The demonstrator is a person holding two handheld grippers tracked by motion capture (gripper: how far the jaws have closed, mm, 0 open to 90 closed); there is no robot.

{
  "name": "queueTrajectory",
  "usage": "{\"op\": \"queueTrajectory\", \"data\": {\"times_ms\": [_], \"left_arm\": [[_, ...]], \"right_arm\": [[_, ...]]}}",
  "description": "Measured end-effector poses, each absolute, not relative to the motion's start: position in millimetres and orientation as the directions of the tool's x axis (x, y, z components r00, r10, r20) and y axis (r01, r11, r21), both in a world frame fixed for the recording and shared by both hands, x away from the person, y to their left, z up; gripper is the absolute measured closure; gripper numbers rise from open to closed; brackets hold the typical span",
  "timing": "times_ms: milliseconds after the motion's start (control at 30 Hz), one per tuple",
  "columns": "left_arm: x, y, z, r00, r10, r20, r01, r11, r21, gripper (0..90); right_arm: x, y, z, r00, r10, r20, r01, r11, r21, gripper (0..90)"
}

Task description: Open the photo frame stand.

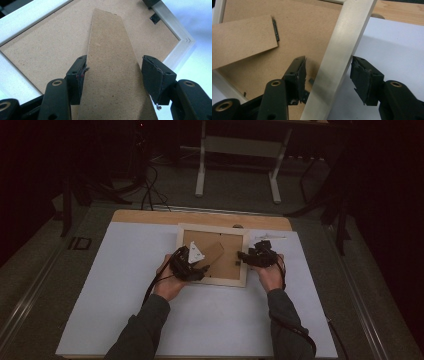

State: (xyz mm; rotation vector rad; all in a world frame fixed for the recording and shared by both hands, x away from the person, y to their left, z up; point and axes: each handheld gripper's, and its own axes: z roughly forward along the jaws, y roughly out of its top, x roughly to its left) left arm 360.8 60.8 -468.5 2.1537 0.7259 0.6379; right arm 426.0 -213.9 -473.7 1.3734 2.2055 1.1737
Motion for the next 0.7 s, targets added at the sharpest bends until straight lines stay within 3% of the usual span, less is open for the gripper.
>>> {"op": "queueTrajectory", "data": {"times_ms": [300,700], "left_arm": [[356,61,-468,0.720,0.654,0.231,0.251,-0.556,0.793,42.1],[356,68,-470,0.744,0.639,0.194,0.240,-0.527,0.815,42.0]], "right_arm": [[433,-223,-474,-0.510,0.812,0.284,0.652,0.150,0.743,48.0],[426,-235,-473,-0.507,0.790,0.346,0.657,0.094,0.748,58.1]]}}
